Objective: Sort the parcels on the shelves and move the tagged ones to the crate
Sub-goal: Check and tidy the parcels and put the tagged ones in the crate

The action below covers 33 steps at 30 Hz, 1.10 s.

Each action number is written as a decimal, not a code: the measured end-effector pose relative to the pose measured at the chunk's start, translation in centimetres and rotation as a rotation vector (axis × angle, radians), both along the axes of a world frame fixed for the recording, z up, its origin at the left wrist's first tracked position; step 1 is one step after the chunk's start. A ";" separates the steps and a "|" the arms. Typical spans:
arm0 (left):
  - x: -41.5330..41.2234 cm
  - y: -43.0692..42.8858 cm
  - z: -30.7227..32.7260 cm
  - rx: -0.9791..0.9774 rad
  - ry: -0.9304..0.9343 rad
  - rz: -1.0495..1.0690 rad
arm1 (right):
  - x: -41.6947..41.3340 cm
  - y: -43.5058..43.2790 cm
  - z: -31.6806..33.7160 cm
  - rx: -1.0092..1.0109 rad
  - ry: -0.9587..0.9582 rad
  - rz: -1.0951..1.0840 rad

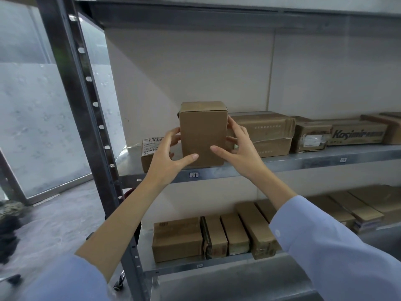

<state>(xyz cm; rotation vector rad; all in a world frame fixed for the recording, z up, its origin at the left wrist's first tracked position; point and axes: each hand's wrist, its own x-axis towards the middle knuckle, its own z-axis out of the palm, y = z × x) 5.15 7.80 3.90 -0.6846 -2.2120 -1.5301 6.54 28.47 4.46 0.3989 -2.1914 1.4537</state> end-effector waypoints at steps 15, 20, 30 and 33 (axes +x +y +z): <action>0.8 0.3 0.2 0.135 -0.062 -0.069 | 1.3 -1.1 0.1 -0.042 0.034 0.008; 1.0 0.3 0.5 0.131 -0.048 -0.088 | 1.5 -1.1 0.2 -0.078 0.040 0.011; 0.7 0.4 0.2 0.146 -0.050 -0.080 | 1.3 0.0 -0.4 -0.025 0.060 -0.031; 0.5 0.6 0.1 0.166 -0.054 -0.079 | 1.2 0.0 -0.6 -0.019 0.057 -0.028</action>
